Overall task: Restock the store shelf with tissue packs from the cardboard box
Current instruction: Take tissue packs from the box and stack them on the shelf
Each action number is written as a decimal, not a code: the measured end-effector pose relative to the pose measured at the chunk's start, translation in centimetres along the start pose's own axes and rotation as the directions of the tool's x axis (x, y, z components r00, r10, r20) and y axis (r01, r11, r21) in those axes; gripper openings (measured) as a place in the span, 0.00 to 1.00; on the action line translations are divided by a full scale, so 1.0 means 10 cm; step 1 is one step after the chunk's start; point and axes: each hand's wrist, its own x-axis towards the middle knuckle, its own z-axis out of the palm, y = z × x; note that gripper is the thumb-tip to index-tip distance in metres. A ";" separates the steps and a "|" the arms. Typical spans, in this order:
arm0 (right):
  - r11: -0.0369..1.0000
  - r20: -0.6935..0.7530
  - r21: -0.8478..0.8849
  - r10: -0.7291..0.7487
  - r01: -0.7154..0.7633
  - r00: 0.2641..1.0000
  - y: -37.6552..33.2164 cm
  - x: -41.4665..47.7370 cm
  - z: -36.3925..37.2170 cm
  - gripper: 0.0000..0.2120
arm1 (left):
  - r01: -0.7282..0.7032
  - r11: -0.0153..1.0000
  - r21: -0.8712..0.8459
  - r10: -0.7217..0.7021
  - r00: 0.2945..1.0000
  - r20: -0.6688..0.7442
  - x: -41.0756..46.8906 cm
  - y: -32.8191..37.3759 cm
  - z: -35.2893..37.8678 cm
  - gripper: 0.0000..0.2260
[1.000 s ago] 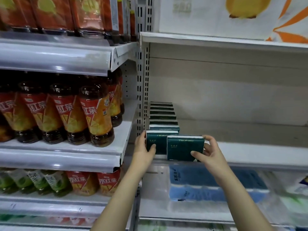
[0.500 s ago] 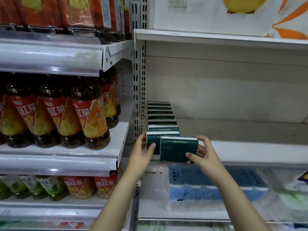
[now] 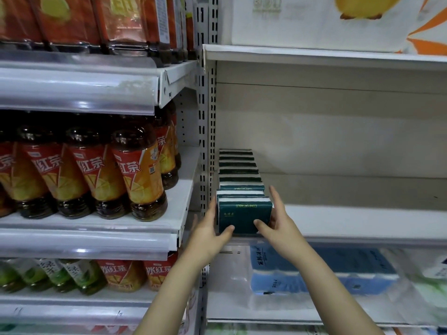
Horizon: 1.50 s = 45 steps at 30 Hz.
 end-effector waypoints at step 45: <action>0.892 -0.002 0.348 0.307 -0.287 0.952 0.10 0.53 0.12 0.26 | 0.244 0.929 -0.279 -0.253 0.967 0.005 0.33 0.24 0.06 0.24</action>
